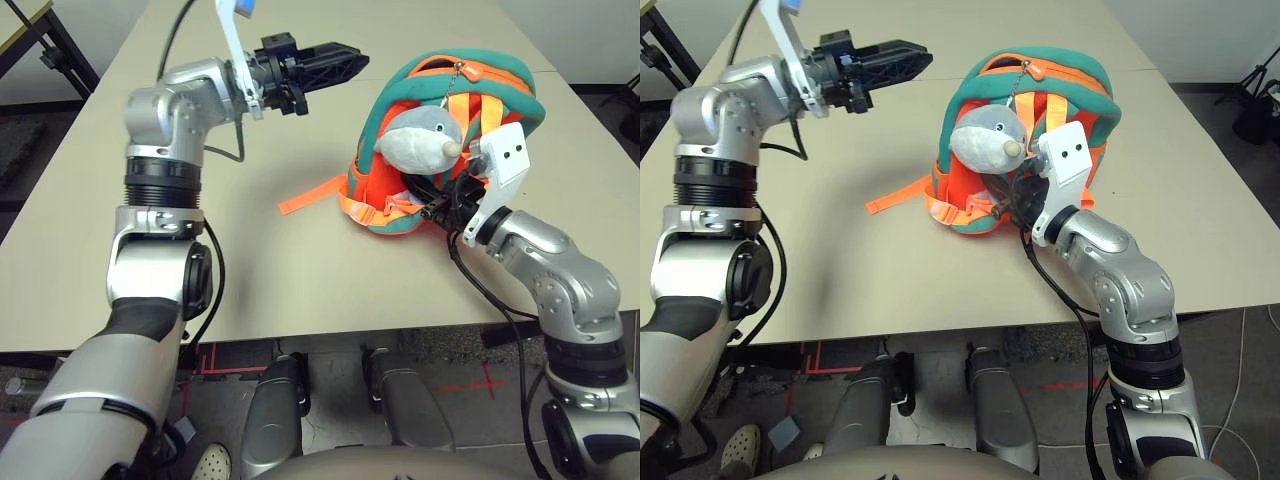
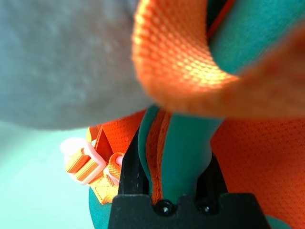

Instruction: Put the pencil case into the backpack and zip it.

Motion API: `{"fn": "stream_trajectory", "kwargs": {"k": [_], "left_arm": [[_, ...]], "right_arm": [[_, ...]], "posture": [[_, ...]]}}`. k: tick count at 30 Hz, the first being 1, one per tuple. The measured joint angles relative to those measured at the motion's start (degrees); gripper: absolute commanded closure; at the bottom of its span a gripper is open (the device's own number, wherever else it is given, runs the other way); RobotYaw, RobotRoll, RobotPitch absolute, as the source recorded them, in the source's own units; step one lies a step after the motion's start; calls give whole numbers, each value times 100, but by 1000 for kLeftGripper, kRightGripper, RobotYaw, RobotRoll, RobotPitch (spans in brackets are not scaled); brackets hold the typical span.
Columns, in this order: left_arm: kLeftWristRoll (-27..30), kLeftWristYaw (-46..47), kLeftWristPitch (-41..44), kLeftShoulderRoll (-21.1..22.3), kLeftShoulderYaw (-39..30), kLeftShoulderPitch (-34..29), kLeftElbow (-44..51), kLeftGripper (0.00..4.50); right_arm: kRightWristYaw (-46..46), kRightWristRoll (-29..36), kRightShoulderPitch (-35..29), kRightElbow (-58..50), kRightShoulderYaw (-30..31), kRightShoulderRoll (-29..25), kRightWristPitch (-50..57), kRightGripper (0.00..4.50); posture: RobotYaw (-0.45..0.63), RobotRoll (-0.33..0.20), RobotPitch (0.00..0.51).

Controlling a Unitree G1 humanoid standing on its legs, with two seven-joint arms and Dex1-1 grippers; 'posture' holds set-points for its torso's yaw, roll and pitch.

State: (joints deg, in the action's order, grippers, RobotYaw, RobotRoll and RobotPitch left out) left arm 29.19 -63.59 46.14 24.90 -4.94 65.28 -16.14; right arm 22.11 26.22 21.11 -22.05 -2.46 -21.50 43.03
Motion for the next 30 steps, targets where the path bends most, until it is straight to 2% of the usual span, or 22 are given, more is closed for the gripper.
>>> {"fn": "stream_trajectory", "kwargs": {"k": [1,3,7,11,19,23,26,30], "left_arm": [[51,-67,101,93,82,-77,292,639],[103,-144,222,179,255,-150,688,0],[160,-220,343,210,690,-306,1270,0],[40,-226,198,187,1102,-320,1286,0],[-601,-216,-638,-181,1691,-269,198,0],[-774,-226,-939,-421,1752,-189,-149,0],[-805,-254,-1010,-528,1757,-135,-292,566],[-799,-329,-987,-567,1755,-136,-290,2053]], "right_arm": [[6,-5,-2,4,-1,-1,-5,4139],[18,-35,1,12,8,2,-18,4139],[44,-62,14,66,55,22,-69,4139],[49,-73,36,145,81,49,-112,4139],[47,-75,34,179,101,55,-125,4140],[37,-78,33,180,102,69,-125,4141],[20,-95,30,180,101,99,-125,4141],[9,-116,27,179,102,128,-126,4141]], "posture": [[-149,0,152],[-144,0,146],[-142,0,141],[-141,0,141],[-159,0,142],[-169,0,141],[-169,0,140],[-165,0,139]]}}
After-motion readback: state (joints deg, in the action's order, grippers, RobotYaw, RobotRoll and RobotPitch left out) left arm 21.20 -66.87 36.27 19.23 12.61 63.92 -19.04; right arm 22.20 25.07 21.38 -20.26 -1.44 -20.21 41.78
